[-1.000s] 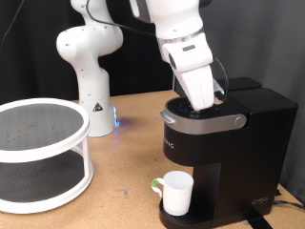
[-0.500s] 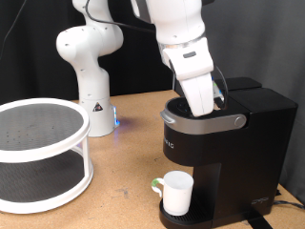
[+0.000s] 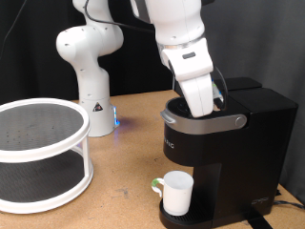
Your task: Make a cup of coffee with the keurig machine
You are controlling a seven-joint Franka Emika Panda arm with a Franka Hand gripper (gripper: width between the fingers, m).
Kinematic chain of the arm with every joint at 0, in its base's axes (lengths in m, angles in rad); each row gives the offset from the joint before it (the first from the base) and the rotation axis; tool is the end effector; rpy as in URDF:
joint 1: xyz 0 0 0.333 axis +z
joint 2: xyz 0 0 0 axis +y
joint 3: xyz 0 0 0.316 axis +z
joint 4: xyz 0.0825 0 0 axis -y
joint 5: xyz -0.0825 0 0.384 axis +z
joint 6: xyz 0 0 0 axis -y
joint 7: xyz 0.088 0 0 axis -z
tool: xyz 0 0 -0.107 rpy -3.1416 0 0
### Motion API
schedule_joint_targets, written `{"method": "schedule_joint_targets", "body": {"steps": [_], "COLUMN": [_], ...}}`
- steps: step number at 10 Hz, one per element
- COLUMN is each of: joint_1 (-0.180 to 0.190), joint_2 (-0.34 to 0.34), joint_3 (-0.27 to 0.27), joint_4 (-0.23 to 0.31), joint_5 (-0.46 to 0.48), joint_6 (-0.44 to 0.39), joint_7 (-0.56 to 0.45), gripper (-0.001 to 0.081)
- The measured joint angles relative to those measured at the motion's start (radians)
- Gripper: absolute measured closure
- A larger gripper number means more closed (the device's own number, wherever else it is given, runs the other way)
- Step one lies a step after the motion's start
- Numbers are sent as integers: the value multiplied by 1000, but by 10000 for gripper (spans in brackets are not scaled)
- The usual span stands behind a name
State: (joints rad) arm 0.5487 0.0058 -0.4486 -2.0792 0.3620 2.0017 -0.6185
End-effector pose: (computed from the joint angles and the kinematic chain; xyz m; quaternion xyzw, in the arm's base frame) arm 0.5351 0.0755 0.4212 -0.9491 -0.2689 -0.0016 0.1642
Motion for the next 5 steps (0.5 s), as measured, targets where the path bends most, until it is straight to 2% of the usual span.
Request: {"method": "schedule_joint_targets", "body": {"steps": [2, 5], "joint_1": [1, -1], "joint_2": [-27, -94], "joint_3": [3, 0], "joint_4": [-35, -80], "joint_5": [24, 60], "joint_6": [54, 50], "joint_7": [-69, -161], "gripper": [805, 805]}}
